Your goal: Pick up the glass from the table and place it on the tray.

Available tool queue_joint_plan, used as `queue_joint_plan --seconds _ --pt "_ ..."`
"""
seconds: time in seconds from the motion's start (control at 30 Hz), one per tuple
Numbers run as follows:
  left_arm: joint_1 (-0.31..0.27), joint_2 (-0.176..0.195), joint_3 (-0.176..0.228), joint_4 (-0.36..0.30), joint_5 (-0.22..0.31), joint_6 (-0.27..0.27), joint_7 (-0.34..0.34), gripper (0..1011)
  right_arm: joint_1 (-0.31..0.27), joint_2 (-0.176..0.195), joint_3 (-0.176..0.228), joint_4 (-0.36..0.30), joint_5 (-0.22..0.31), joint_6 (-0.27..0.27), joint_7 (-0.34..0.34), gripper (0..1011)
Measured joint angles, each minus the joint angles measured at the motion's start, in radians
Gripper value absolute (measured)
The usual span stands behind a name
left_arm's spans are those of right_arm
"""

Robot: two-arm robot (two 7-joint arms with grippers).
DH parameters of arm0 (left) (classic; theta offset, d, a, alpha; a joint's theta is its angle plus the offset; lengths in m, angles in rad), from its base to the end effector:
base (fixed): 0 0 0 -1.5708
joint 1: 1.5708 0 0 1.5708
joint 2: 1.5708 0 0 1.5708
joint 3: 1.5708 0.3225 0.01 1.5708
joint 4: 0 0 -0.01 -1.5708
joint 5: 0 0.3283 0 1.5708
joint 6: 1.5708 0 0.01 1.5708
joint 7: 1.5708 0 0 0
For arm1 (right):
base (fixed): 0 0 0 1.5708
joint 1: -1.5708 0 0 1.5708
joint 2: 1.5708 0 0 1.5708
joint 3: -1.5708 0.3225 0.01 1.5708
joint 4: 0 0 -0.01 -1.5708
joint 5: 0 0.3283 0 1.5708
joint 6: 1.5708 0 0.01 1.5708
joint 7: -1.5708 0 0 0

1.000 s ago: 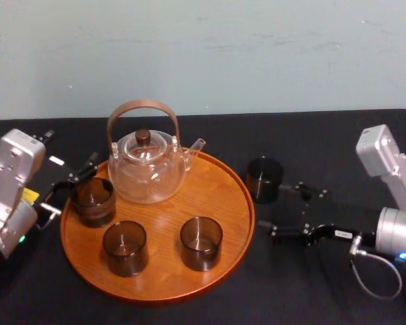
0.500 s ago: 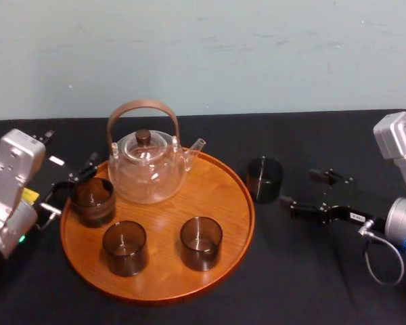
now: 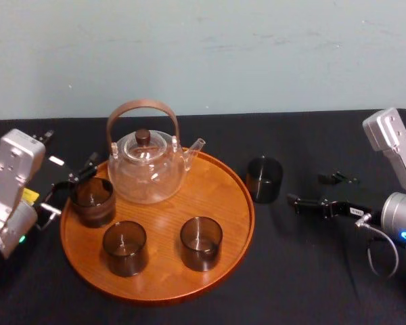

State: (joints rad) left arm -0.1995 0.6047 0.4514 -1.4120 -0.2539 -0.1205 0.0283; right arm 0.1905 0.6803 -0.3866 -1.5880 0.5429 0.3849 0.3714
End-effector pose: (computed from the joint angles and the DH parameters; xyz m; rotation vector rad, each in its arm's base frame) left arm 0.3818 0.0960 -0.3322 0.3045 -0.2850 1.2480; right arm 0.3799 -0.1042 -0.2731 -0.4213 0.2128 -0.9012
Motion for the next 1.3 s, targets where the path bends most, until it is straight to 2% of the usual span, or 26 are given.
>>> queue_joint_plan --seconds 0.23,0.67,1.3 --pt "0.0 0.0 0.0 0.0 0.0 0.0 0.0 1001 0.049 -0.025 -0.023 0.035 -0.04 0.028 0.0 1003" --pt "0.0 0.0 0.0 0.0 0.0 0.0 0.0 1001 0.136 -0.088 -0.068 0.117 -0.106 0.039 0.039 1002" --pt "0.0 0.0 0.0 0.0 0.0 0.0 0.0 1001 0.198 -0.158 -0.084 0.216 -0.138 0.037 0.067 1002"
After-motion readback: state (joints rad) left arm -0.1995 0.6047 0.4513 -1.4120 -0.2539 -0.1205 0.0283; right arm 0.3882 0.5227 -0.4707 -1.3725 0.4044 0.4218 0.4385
